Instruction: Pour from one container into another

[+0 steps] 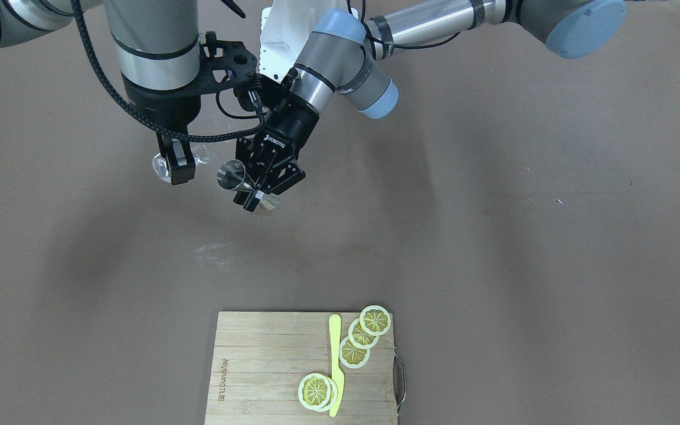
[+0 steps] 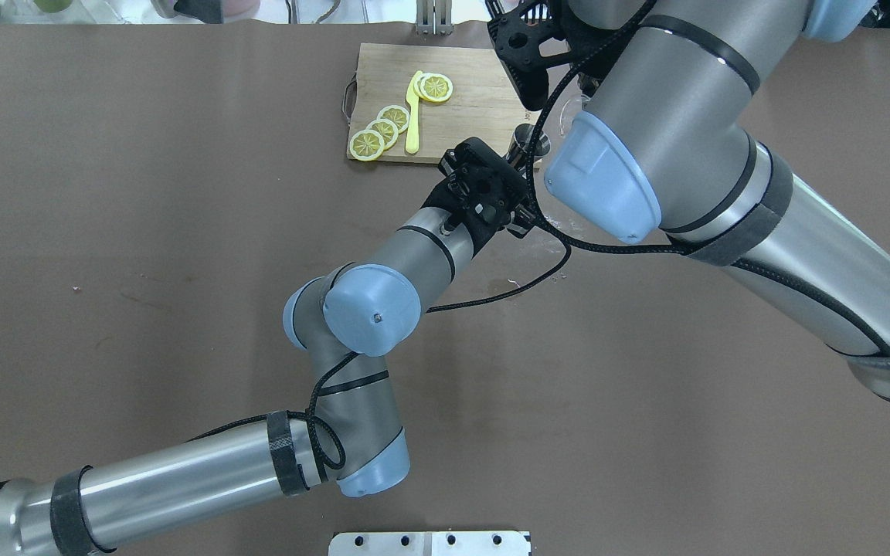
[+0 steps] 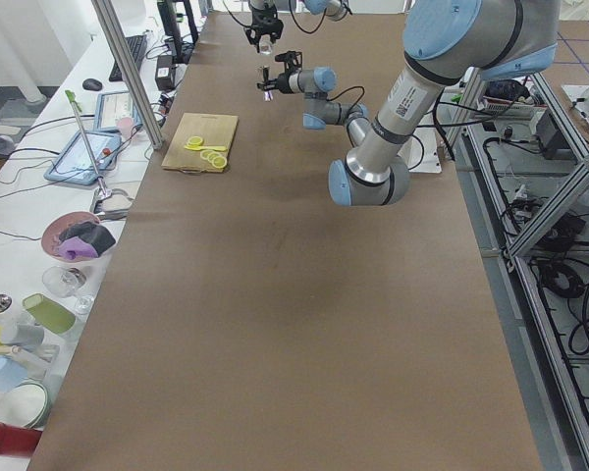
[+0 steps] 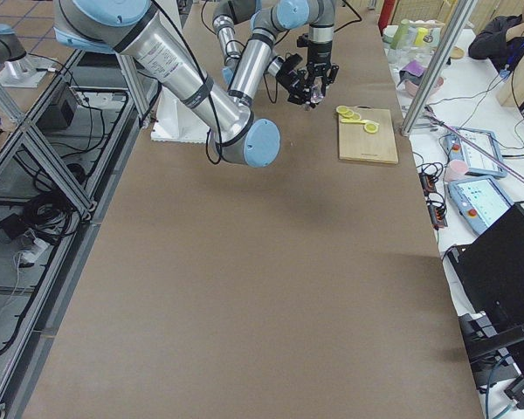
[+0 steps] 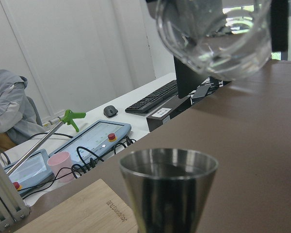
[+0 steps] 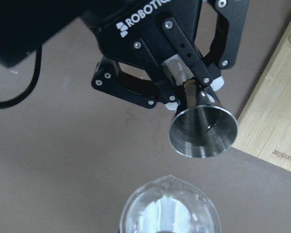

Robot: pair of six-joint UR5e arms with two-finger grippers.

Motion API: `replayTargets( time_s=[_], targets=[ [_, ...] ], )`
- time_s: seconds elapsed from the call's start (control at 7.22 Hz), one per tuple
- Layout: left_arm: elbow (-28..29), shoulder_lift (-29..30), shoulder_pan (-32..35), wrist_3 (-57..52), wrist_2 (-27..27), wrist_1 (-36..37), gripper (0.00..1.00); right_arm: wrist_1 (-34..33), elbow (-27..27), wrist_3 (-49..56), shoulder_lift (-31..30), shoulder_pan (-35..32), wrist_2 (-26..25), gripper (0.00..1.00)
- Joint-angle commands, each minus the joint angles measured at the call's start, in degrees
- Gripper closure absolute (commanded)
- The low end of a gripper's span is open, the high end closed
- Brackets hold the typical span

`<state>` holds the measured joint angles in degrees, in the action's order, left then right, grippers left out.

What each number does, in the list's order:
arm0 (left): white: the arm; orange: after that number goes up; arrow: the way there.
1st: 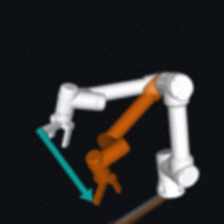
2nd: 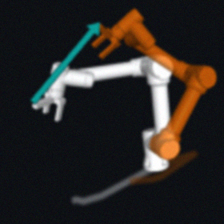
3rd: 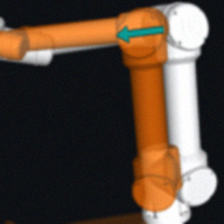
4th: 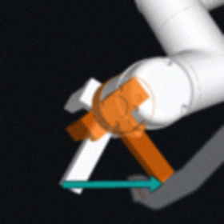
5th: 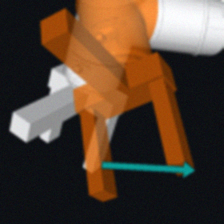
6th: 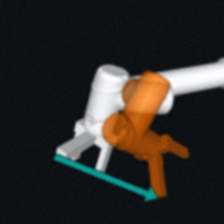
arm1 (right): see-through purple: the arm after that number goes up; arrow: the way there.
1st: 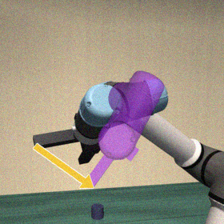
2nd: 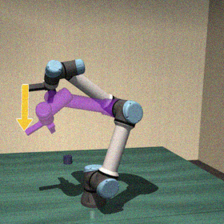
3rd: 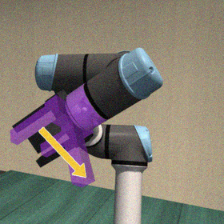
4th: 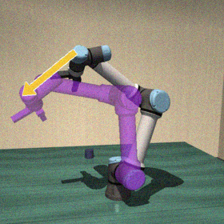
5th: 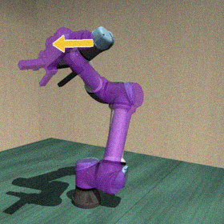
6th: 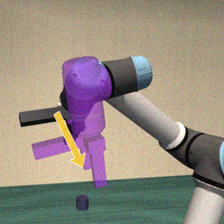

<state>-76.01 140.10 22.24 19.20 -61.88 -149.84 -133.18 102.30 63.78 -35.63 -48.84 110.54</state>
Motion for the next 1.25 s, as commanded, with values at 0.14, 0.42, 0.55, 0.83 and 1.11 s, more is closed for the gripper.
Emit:
replayTargets(
  time_s=[0.14,0.42,0.55,0.83,1.11],
  targets=[
    [-0.1,-0.2,0.0,0.0,0.0,0.0,1.00,-1.2,-3.5,1.3,2.4,0.5,-1.4,1.00],
    [0.0,-0.2,0.0,0.0,0.0,0.0,1.00,-2.4,-5.9,2.5,4.3,1.0,-2.5,1.00],
    [0.0,-0.4,0.0,0.0,0.0,0.0,1.00,-3.3,-6.4,3.4,4.8,1.1,-2.7,1.00],
    [-0.2,-0.4,0.0,0.0,0.0,0.0,1.00,-6.0,-6.9,5.3,5.5,1.8,-4.4,1.00],
    [-0.3,-0.4,0.0,0.0,0.0,-0.2,1.00,-7.8,-7.4,6.4,6.3,1.9,-5.2,1.00]
  ],
)
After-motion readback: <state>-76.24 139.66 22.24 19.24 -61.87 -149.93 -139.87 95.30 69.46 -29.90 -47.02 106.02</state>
